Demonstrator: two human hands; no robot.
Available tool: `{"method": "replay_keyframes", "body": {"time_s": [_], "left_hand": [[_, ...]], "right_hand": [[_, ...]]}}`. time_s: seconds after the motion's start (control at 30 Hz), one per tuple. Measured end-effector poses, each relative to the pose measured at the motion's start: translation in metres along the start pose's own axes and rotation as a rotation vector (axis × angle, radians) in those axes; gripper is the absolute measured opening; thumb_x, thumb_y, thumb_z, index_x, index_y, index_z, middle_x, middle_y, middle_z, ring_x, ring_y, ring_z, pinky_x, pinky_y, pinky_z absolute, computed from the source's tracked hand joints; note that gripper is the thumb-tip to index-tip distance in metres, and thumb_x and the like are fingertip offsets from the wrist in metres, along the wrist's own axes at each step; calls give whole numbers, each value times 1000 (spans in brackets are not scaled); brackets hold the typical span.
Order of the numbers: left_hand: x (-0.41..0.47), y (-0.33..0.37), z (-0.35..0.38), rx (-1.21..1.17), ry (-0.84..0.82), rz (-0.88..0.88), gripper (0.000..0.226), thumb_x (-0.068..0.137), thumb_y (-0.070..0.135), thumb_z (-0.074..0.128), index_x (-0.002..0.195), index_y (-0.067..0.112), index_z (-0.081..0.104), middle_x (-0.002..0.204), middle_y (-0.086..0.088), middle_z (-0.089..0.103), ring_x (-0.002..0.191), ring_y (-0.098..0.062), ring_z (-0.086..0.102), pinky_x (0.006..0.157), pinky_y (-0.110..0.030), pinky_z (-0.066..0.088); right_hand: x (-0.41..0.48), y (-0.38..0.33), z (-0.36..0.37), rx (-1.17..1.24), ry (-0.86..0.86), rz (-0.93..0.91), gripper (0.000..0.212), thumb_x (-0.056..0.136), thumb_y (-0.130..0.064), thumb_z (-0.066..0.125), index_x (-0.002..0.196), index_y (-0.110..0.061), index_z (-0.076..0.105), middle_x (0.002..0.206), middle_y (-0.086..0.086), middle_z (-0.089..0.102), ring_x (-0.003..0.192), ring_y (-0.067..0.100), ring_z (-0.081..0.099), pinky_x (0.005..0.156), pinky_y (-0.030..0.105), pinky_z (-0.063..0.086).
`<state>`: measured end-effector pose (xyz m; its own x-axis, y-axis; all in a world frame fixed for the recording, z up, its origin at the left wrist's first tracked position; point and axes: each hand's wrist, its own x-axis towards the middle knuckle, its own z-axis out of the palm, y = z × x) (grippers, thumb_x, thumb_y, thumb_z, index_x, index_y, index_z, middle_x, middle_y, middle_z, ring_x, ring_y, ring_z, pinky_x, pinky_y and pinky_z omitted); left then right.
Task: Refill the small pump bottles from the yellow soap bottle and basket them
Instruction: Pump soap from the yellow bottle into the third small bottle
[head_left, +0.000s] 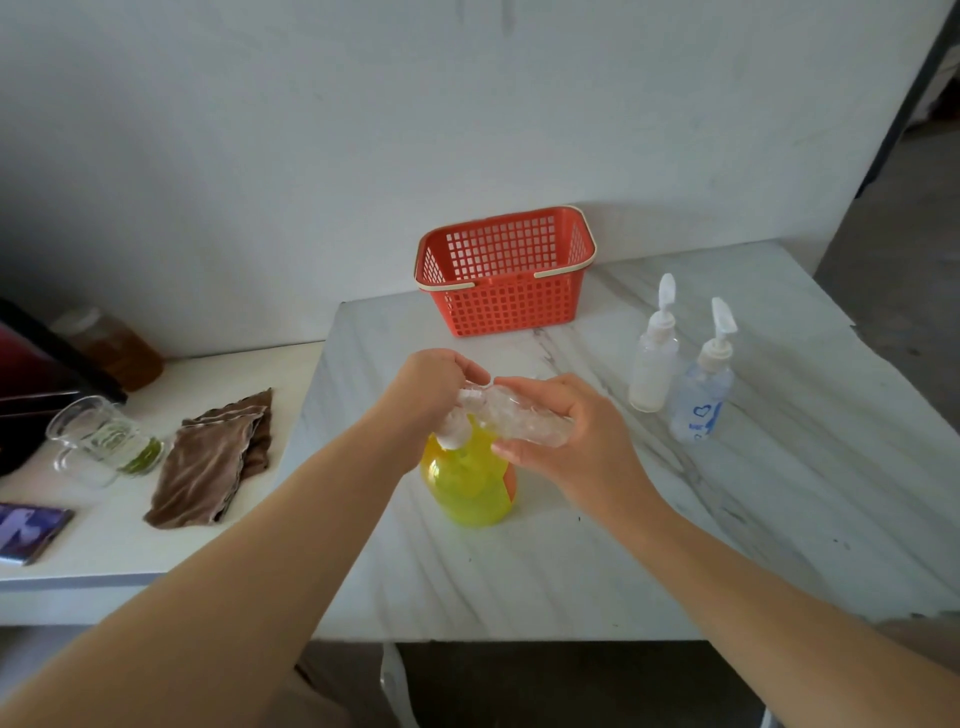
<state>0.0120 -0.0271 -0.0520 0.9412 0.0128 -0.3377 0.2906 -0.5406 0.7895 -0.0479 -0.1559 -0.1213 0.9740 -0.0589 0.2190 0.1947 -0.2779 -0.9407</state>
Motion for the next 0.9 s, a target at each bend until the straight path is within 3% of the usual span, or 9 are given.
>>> {"method": "replay_keyframes", "body": {"time_s": [0.1, 0.17, 0.37, 0.53, 0.7, 0.9], "left_hand": [[4, -3, 6, 51, 4, 13, 34, 89, 0, 36, 88, 15, 67, 97, -7, 66, 69, -16, 53, 56, -24, 38], [7, -7, 9, 25, 5, 23, 35, 88, 1, 35, 83, 17, 66, 90, -5, 68, 65, -16, 54, 52, -24, 37], [8, -15, 9, -20, 3, 7, 36, 88, 0, 34, 81, 15, 66, 78, -2, 66, 60, -15, 55, 51, -22, 39], [2, -5, 7, -46, 18, -6, 34, 89, 2, 37, 79, 17, 65, 79, 0, 63, 62, -14, 52, 51, -24, 36], [0, -4, 1, -68, -1, 22, 27, 90, -1, 40, 90, 12, 64, 78, -1, 59, 63, -12, 49, 51, -23, 36], [8, -8, 9, -20, 12, 20, 36, 88, 0, 34, 78, 16, 65, 78, -2, 64, 65, -18, 54, 55, -24, 41]], "right_hand": [[0, 6, -1, 29, 7, 21, 51, 58, -34, 77, 107, -43, 66, 92, -8, 61, 90, 5, 61, 79, 15, 45], [0, 9, -2, 75, 13, 40, 52, 56, -32, 79, 105, -43, 68, 92, -7, 62, 90, 9, 62, 81, 20, 47], [-1, 12, 1, 75, 1, 76, 53, 57, -27, 82, 106, -41, 68, 90, -10, 60, 88, 0, 59, 76, 7, 40], [0, 8, 0, 83, -3, 63, 53, 57, -32, 78, 110, -37, 69, 96, -6, 63, 93, 4, 62, 80, 15, 46], [1, 2, 0, 71, -13, 41, 50, 57, -33, 78, 106, -42, 67, 93, -6, 63, 89, 3, 62, 78, 13, 46], [-2, 9, -1, 96, -3, 71, 51, 58, -28, 82, 106, -39, 69, 97, -6, 66, 91, 4, 63, 79, 14, 47]]}}
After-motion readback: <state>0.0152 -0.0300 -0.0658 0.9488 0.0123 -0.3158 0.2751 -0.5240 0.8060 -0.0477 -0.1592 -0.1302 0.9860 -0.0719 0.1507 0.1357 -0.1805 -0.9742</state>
